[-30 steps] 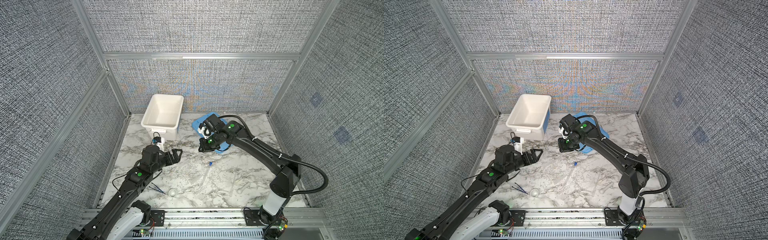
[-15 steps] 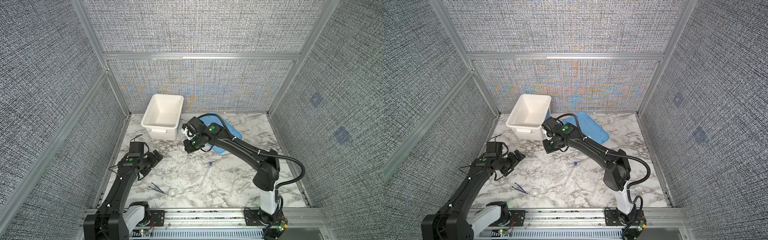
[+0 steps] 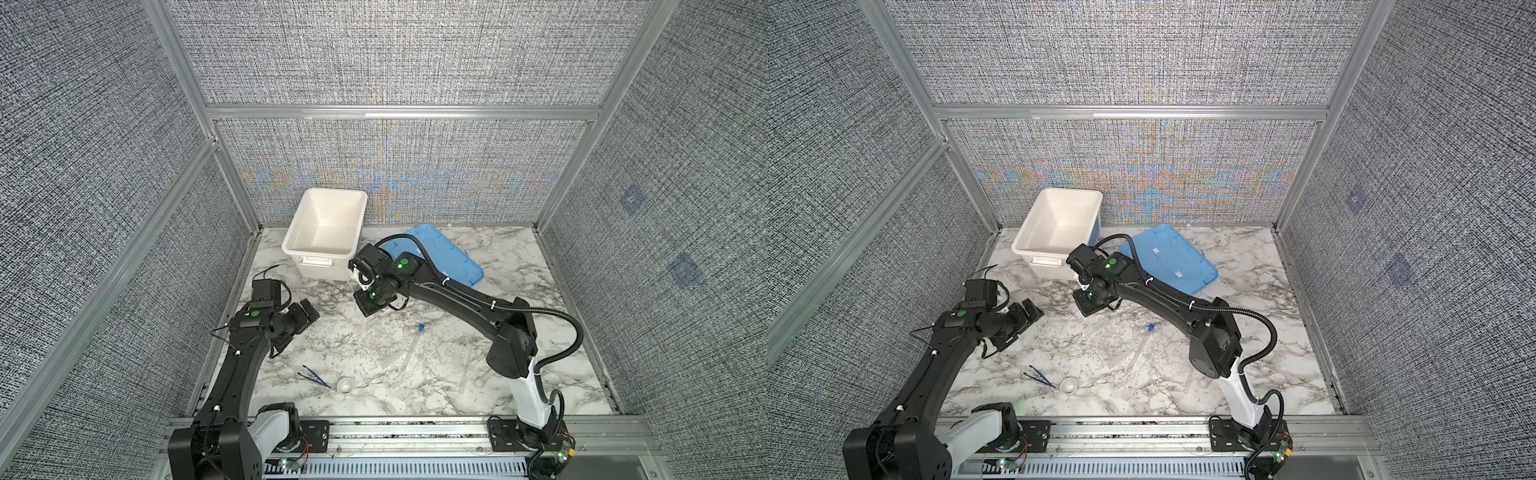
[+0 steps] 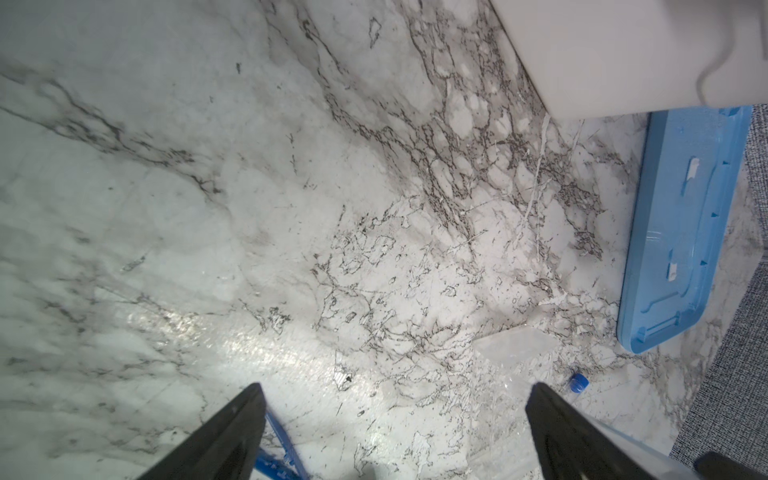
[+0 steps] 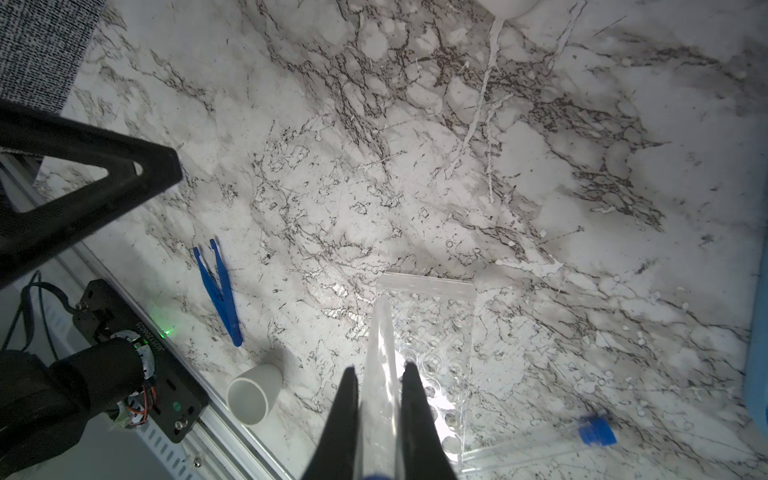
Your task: Organize the chemistry lab equipment
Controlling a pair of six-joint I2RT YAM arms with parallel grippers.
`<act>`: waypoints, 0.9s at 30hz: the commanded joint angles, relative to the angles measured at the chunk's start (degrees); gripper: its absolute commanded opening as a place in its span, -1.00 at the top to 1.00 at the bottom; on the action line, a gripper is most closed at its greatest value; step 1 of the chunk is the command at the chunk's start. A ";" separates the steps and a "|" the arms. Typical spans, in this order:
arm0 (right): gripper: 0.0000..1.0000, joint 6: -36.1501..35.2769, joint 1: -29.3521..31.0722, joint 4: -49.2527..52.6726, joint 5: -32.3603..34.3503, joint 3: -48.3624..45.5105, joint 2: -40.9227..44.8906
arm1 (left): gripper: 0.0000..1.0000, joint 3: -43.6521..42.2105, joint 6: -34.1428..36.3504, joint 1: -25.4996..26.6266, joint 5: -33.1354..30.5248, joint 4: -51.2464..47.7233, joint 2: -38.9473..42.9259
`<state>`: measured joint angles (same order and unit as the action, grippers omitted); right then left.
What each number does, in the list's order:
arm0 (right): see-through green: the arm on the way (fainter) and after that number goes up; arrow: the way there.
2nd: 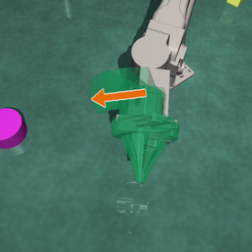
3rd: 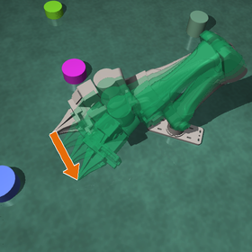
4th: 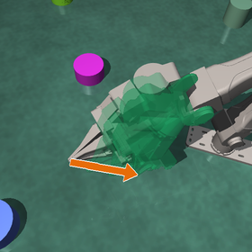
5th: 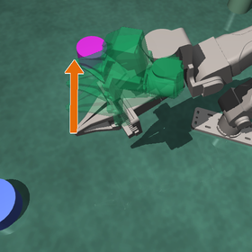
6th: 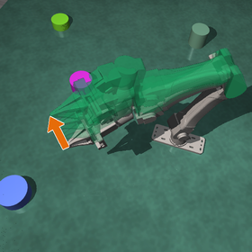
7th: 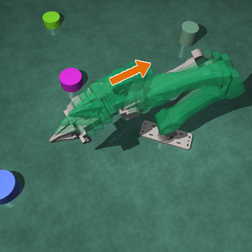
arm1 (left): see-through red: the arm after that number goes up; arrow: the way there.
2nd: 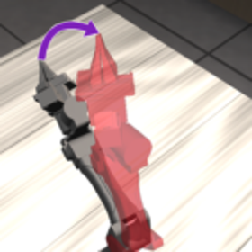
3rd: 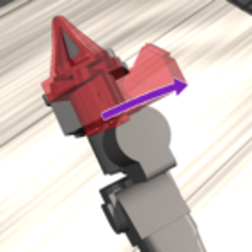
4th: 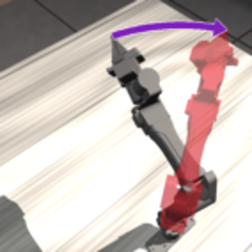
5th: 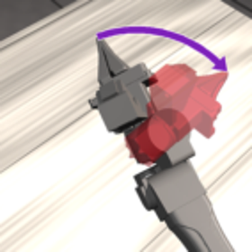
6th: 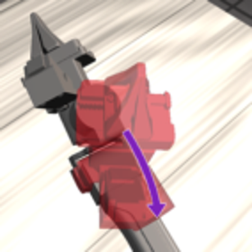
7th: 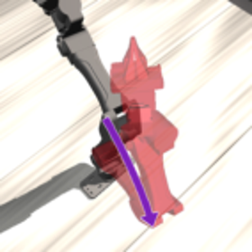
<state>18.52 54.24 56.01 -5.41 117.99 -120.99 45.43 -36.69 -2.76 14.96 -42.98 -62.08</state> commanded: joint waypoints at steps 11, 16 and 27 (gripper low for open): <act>0.80 -2.52 1.38 0.90 3.51 -1.68 -0.41 | -0.98 0.33 1.71 -0.23 -3.79 -0.35 1.34; 0.80 -3.03 2.61 0.50 5.49 -1.71 -0.80 | -0.98 -0.07 1.36 -0.25 -3.49 0.09 1.40; 0.74 -2.31 4.00 0.72 6.37 -2.37 -1.75 | -0.98 -0.80 0.81 -0.23 -2.70 1.09 1.35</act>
<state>16.03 58.00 55.81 0.19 115.77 -122.72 44.77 -36.03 -3.03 12.08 -42.85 -60.75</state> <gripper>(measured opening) 0.130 0.992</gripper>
